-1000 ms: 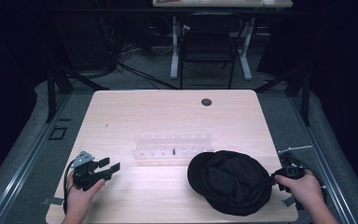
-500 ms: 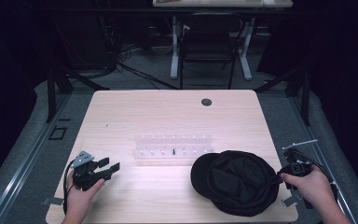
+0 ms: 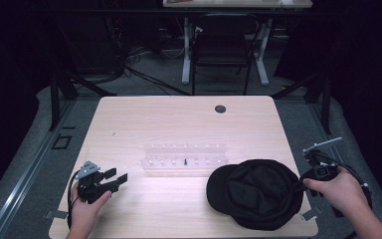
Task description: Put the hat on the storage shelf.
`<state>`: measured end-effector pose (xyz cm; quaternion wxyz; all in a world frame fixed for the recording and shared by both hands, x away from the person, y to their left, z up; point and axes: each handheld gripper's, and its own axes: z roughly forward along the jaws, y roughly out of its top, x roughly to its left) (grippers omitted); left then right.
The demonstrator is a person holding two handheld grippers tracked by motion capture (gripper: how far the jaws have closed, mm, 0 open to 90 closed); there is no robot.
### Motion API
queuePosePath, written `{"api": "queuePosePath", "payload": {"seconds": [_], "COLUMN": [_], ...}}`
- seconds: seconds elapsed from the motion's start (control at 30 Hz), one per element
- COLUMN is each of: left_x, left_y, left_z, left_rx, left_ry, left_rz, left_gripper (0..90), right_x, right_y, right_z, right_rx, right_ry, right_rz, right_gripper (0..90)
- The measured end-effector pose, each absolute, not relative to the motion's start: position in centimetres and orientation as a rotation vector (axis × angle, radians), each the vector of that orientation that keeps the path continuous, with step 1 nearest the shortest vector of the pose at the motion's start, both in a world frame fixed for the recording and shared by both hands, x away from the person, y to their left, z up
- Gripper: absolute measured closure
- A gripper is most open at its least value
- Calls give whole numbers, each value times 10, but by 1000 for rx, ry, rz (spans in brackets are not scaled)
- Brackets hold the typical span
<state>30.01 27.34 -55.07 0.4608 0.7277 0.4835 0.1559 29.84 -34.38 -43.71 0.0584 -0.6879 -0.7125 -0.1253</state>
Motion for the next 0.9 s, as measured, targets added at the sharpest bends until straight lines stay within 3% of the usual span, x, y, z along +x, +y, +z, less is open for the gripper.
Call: {"api": "queuePosePath", "payload": {"seconds": [0.9], "left_x": [300], "left_y": [274], "left_z": [-551], "left_rx": [1778], "left_ry": [1188], "left_rz": [387], "left_gripper": [423], "right_x": [307], "right_y": [-311], "right_z": [-362], "right_rx": [-1992], "right_ry": [-2267], "right_rz": [-385], "right_gripper": [872]}}
